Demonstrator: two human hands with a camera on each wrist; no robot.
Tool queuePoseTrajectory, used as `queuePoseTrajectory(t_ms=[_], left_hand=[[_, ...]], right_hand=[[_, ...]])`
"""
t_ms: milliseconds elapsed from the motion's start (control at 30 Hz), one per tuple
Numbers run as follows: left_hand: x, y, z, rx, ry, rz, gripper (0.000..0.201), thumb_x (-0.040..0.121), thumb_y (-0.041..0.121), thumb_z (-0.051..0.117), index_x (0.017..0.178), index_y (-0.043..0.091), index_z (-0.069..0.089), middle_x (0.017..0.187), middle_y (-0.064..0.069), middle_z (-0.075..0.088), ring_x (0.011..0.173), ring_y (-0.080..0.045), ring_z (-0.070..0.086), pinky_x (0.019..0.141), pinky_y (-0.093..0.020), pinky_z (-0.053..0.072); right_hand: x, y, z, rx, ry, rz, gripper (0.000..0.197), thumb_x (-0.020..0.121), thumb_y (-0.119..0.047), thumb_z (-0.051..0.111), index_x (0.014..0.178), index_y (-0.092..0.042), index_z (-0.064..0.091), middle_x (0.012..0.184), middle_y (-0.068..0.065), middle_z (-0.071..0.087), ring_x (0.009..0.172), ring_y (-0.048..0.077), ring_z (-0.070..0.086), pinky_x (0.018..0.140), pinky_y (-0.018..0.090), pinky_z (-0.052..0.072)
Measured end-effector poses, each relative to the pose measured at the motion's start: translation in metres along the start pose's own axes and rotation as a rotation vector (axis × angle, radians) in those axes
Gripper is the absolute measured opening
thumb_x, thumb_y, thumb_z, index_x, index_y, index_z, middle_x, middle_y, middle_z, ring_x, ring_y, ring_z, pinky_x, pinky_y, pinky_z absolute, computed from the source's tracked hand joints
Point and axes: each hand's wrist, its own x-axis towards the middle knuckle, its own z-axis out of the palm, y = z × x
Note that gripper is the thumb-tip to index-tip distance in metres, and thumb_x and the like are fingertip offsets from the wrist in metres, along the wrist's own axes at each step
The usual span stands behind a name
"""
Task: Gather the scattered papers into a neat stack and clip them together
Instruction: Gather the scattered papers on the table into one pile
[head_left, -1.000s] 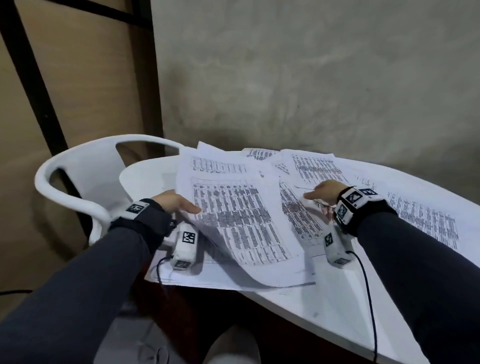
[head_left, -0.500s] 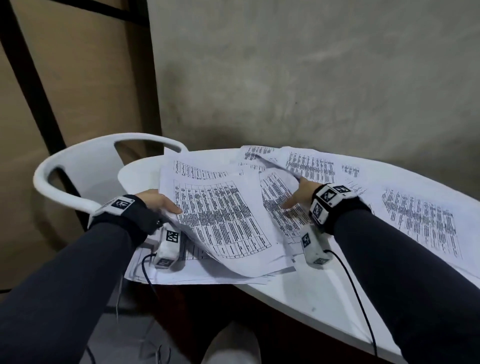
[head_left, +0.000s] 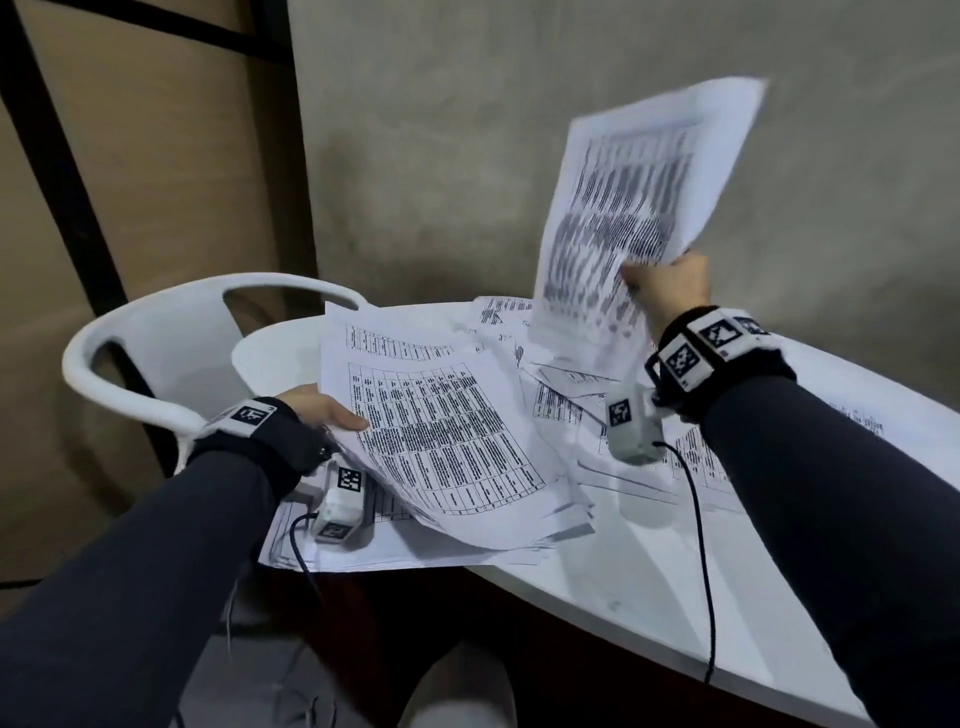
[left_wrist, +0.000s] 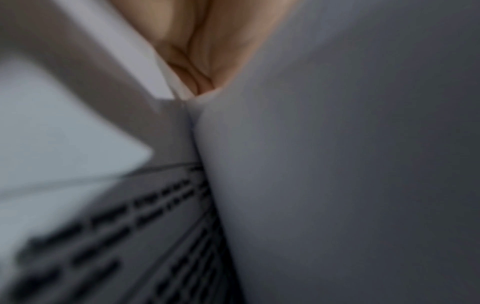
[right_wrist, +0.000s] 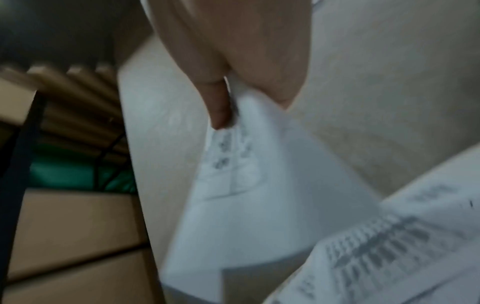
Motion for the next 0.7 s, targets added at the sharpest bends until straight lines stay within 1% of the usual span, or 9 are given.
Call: queuePoseTrajectory(t_ms=[100,200,267,367,467,500,567,633,700], left_hand=[[0.028,-0.013,-0.005,0.041,0.016,-0.015,0.054,0.066,0.012,0.082,0.117,0.006,0.065,0.121,-0.011,0.067,0.113,-0.03,0.061,0.108,-0.044,0.04],[0.044,-0.022,-0.009,0.01,0.112,0.006,0.077,0.061,0.051,0.08,0.123,0.01,0.061,0.127,-0.01,0.063,0.117,-0.03,0.058,0.109,-0.043,0.039],[0.011,-0.002,0.004,-0.213,0.172,0.107,0.079,0.075,0.063,0.061,0.134,0.011,0.05,0.139,-0.007,0.052,0.122,-0.023,0.051,0.11,-0.035,0.035],[-0.008,0.013,0.015,-0.647,0.07,0.197,0.045,0.097,0.047,0.034,0.13,0.021,0.049,0.126,0.003,0.056,0.104,-0.015,0.057,0.089,-0.028,0.045],[-0.007,0.016,0.012,-0.448,0.043,0.171,0.019,0.09,0.033,0.057,0.103,0.021,0.063,0.109,-0.004,0.067,0.083,-0.012,0.067,0.072,-0.024,0.052],[-0.007,0.018,0.01,-0.313,0.052,0.094,0.011,0.085,0.026,0.064,0.092,0.018,0.064,0.086,-0.008,0.071,0.067,-0.013,0.066,0.061,-0.02,0.05],[-0.003,0.023,0.007,-0.038,0.055,-0.04,0.011,0.081,0.013,0.064,0.074,0.007,0.06,0.032,-0.005,0.048,0.023,-0.011,0.041,0.034,-0.008,0.032],[-0.001,0.031,0.007,0.134,0.077,-0.022,0.01,0.086,0.003,0.058,0.076,0.004,0.06,0.02,0.001,0.033,0.012,-0.008,0.024,0.026,-0.004,0.018],[0.001,0.041,0.007,0.141,0.124,-0.014,0.009,0.088,-0.003,0.053,0.084,-0.001,0.061,0.021,-0.002,0.032,0.01,-0.007,0.023,0.024,-0.004,0.016]], right_hand=[[0.006,0.006,0.01,0.404,-0.187,0.184,0.038,0.072,-0.009,0.075,0.104,0.003,0.057,0.094,0.012,0.066,0.09,0.026,0.066,0.076,0.037,0.059],[-0.024,0.029,0.026,-0.318,-0.461,0.245,0.026,0.068,-0.022,0.073,0.084,-0.006,0.063,0.088,0.011,0.061,0.086,0.025,0.06,0.064,0.025,0.049],[-0.048,0.038,0.029,-0.913,-0.658,0.077,0.032,0.079,-0.024,0.064,0.099,0.002,0.062,0.091,0.012,0.055,0.068,0.022,0.053,0.053,0.018,0.038],[-0.07,0.045,0.046,-1.135,-0.869,-0.08,0.026,0.089,-0.015,0.058,0.108,0.004,0.059,0.09,0.009,0.047,0.056,0.005,0.03,0.043,0.01,0.029],[-0.066,0.057,0.072,-0.973,-0.985,-0.083,0.059,0.084,-0.021,0.067,0.135,-0.005,0.043,0.104,0.0,0.049,0.062,0.003,0.036,0.049,0.009,0.029],[-0.067,0.059,0.077,-0.885,-1.043,-0.03,0.066,0.08,-0.028,0.072,0.136,-0.009,0.042,0.109,0.002,0.057,0.07,0.007,0.047,0.052,0.009,0.036],[-0.06,0.061,0.078,-0.642,-1.124,0.183,0.069,0.075,-0.039,0.075,0.132,-0.015,0.045,0.123,0.005,0.06,0.092,0.017,0.059,0.066,0.023,0.054],[-0.037,0.062,0.063,-0.487,-1.043,0.266,0.04,0.086,-0.039,0.064,0.116,-0.018,0.049,0.106,0.006,0.061,0.075,0.018,0.059,0.063,0.027,0.052],[0.0,0.066,0.038,-0.553,-0.78,0.211,0.033,0.09,-0.037,0.058,0.11,-0.011,0.054,0.097,0.011,0.06,0.072,0.023,0.057,0.064,0.027,0.046]])
